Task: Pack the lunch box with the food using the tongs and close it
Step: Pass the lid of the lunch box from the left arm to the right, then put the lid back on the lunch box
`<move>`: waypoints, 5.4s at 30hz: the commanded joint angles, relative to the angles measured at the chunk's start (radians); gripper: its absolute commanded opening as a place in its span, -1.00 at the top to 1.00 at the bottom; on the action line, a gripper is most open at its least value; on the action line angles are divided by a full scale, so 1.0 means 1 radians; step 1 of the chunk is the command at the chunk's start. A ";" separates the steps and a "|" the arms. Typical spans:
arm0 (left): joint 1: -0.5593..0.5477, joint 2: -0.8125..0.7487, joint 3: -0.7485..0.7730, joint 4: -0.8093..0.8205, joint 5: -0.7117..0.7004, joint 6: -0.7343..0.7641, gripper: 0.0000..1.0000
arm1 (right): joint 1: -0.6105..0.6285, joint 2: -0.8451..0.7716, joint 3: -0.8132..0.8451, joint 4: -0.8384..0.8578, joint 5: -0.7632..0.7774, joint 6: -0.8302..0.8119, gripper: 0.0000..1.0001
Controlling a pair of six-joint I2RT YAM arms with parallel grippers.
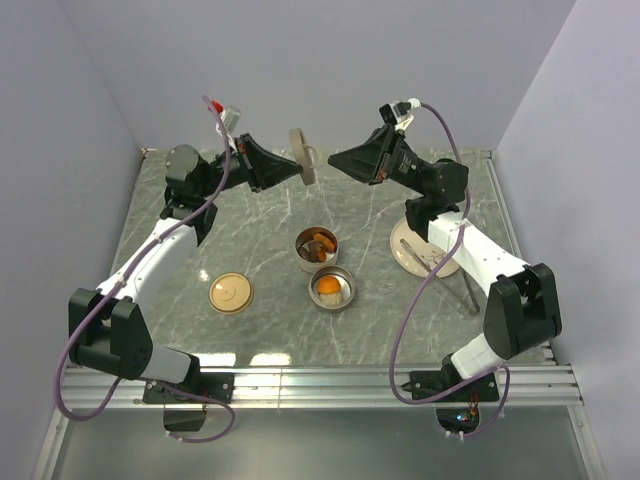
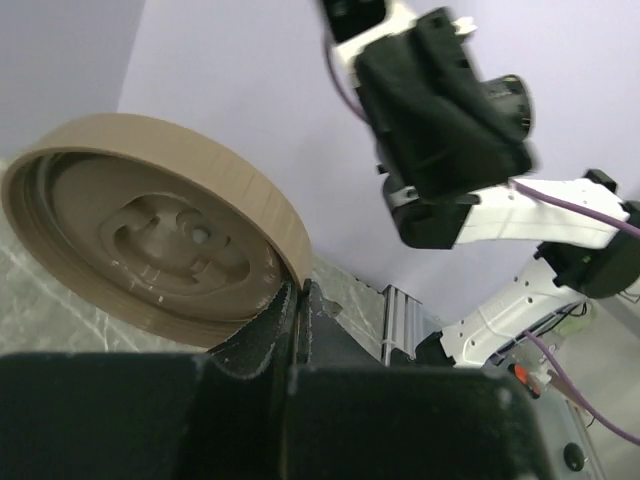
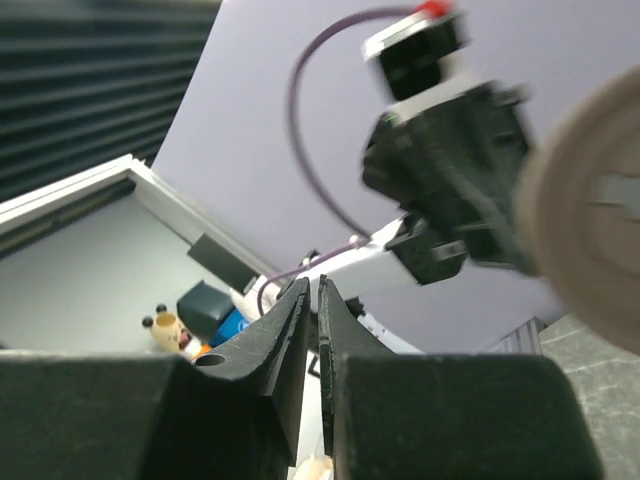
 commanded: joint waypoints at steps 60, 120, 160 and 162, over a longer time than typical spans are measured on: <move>-0.004 -0.026 -0.042 0.129 0.089 -0.092 0.99 | 0.035 0.028 0.194 -0.808 0.037 -0.589 0.56; 0.381 -0.295 0.058 -0.922 -0.060 0.538 -0.99 | 0.311 0.111 0.255 -2.053 0.557 -2.102 1.00; 0.381 -0.275 0.017 -0.895 -0.032 0.529 -0.99 | 0.300 0.263 0.284 -2.015 0.361 -2.143 1.00; 0.381 -0.273 0.018 -0.897 -0.034 0.529 -0.99 | 0.296 0.260 0.283 -2.015 0.350 -2.145 1.00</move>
